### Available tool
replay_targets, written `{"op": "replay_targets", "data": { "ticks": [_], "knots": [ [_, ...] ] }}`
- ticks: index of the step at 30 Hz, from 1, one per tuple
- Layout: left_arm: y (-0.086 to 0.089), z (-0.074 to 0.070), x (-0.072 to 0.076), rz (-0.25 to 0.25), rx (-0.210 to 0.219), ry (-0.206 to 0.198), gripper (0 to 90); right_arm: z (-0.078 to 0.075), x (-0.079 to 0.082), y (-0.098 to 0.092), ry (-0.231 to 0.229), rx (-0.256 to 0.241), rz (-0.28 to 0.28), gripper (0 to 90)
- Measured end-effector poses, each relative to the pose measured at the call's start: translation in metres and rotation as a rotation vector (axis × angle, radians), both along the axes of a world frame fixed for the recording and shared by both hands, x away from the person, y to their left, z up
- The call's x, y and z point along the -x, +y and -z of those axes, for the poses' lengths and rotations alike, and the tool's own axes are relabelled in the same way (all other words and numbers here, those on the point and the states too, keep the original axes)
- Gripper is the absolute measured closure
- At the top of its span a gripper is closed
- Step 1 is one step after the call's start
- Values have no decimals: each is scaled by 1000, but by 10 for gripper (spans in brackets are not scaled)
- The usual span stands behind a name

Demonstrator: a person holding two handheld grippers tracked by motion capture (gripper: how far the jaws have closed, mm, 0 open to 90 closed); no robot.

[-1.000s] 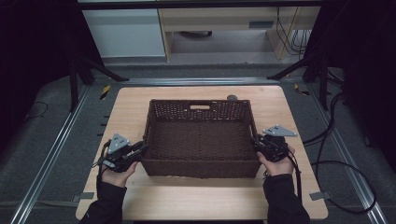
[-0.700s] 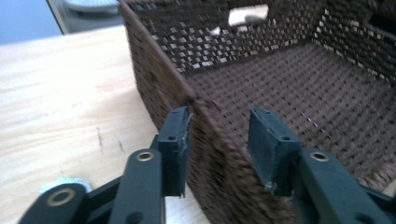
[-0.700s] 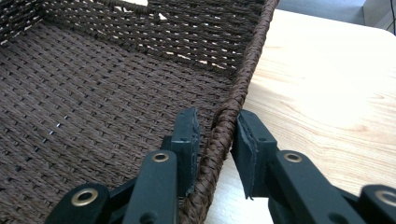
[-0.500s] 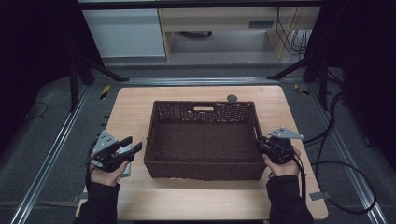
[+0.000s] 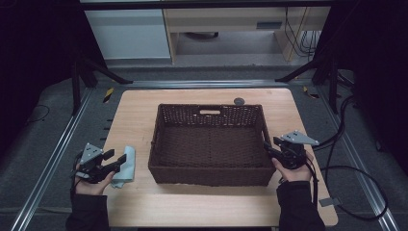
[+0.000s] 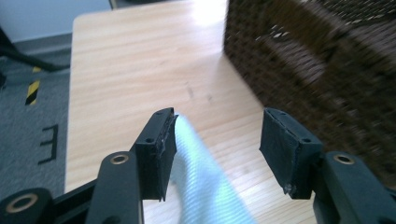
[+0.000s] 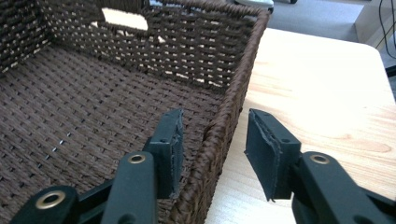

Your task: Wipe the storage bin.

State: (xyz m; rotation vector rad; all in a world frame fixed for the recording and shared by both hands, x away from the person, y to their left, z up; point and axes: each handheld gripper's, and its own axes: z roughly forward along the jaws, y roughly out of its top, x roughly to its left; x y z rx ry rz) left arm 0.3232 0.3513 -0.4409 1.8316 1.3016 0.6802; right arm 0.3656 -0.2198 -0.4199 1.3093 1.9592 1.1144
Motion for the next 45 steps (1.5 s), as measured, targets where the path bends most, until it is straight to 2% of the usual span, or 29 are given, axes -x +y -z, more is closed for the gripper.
{"op": "replay_targets", "data": {
  "ticks": [5,9,14,16,19,22,26,29,34,37,45],
  "knots": [
    [9,19,-9,-6,-31,63,452,1,0,1,2,9,-6,548],
    [10,27,-12,17,-50,93,476,2,-1,1,3,19,-11,549],
    [4,34,-14,42,-73,150,537,3,-1,1,6,27,-19,548],
    [3,37,-16,46,-73,175,581,3,-2,1,12,25,-22,540],
    [2,41,-18,77,-72,216,670,5,-3,1,19,29,-25,535],
    [2,40,-19,90,-64,228,771,5,-3,1,25,29,-23,529],
    [-1,33,-17,108,-34,198,826,5,-4,0,29,28,-24,521],
    [-5,22,-17,115,-4,140,828,6,-5,0,29,30,-21,515],
    [-13,9,-21,117,24,77,829,7,-7,0,36,34,-12,528],
    [-17,1,-27,119,55,53,829,9,-8,1,41,40,-7,538],
    [-23,-18,-47,115,81,-1,830,10,-11,1,61,37,-20,595]
  ]
}}
